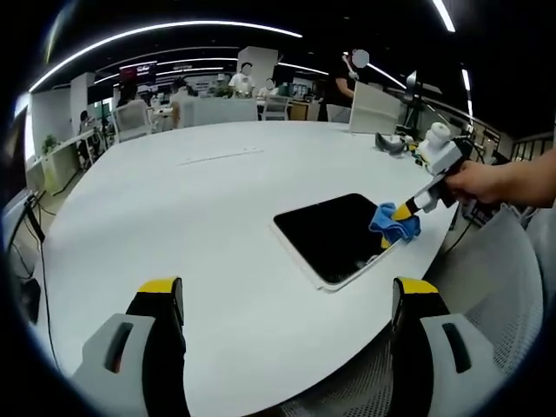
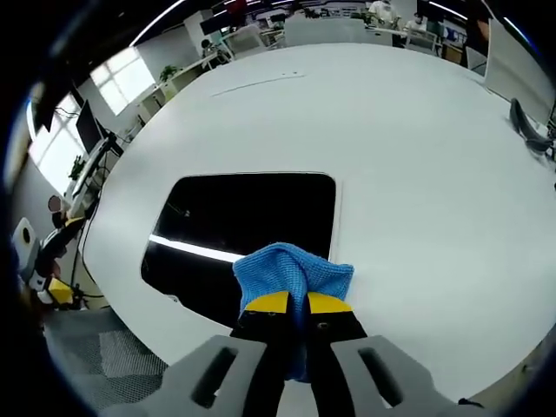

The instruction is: Wipe the mirror surface with the cleaning cloth until all visible marks leave the cleaned area.

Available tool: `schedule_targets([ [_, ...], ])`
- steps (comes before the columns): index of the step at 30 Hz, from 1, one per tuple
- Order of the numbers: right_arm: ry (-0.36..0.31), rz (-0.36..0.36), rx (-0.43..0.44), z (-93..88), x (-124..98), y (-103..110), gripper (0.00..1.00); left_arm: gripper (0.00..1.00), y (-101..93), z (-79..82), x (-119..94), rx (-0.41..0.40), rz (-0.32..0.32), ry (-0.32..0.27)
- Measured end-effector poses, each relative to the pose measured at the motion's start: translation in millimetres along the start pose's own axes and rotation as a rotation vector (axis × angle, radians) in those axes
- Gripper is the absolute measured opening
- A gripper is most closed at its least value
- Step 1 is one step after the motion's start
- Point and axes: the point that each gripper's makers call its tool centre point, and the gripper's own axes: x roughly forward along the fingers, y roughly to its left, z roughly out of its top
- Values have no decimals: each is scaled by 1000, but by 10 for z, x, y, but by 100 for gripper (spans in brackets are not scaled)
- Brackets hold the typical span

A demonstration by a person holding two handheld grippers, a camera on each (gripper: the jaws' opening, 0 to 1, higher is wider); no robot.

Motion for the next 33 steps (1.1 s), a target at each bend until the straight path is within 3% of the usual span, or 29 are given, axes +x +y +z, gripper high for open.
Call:
schedule_targets([
  [33,-3,-30,-21,600,300,-201,0,99,39,-10,53,-5,7,12],
])
